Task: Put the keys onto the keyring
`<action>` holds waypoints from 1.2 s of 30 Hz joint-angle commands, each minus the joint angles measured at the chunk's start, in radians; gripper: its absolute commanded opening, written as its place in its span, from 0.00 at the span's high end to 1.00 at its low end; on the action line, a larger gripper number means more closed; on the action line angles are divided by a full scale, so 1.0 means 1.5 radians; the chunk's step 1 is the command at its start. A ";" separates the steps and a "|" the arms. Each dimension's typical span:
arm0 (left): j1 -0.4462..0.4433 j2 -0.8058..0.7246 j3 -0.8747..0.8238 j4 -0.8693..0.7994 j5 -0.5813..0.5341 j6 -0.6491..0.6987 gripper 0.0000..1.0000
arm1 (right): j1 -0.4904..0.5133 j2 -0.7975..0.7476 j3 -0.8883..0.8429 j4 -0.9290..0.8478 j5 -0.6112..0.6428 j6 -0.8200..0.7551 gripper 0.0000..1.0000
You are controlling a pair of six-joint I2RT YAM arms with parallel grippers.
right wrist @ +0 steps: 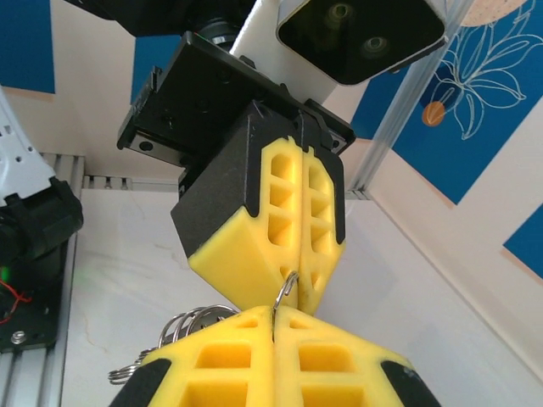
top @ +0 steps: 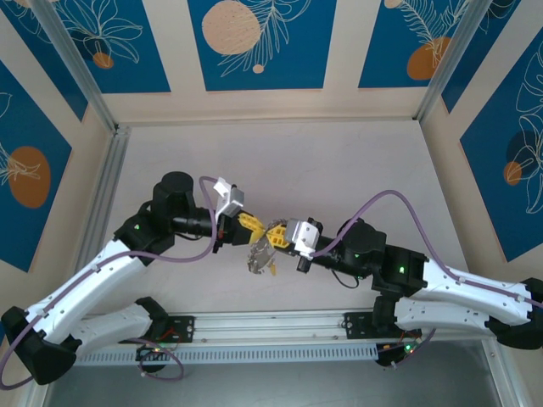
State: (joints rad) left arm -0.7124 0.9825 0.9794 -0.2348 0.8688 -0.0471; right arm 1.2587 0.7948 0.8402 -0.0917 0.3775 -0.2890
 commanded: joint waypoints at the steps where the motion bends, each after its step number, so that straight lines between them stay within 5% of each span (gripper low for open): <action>1: -0.004 0.005 0.039 0.002 0.008 -0.013 1.00 | 0.008 0.012 -0.012 0.028 0.041 -0.024 1.00; 36: -0.005 0.053 0.112 -0.061 -0.062 -0.096 1.00 | 0.020 0.016 -0.059 0.063 0.108 -0.113 1.00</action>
State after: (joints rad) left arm -0.7109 1.0691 1.0920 -0.3916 0.7486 -0.1680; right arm 1.2709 0.8146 0.7799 -0.0040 0.5873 -0.4263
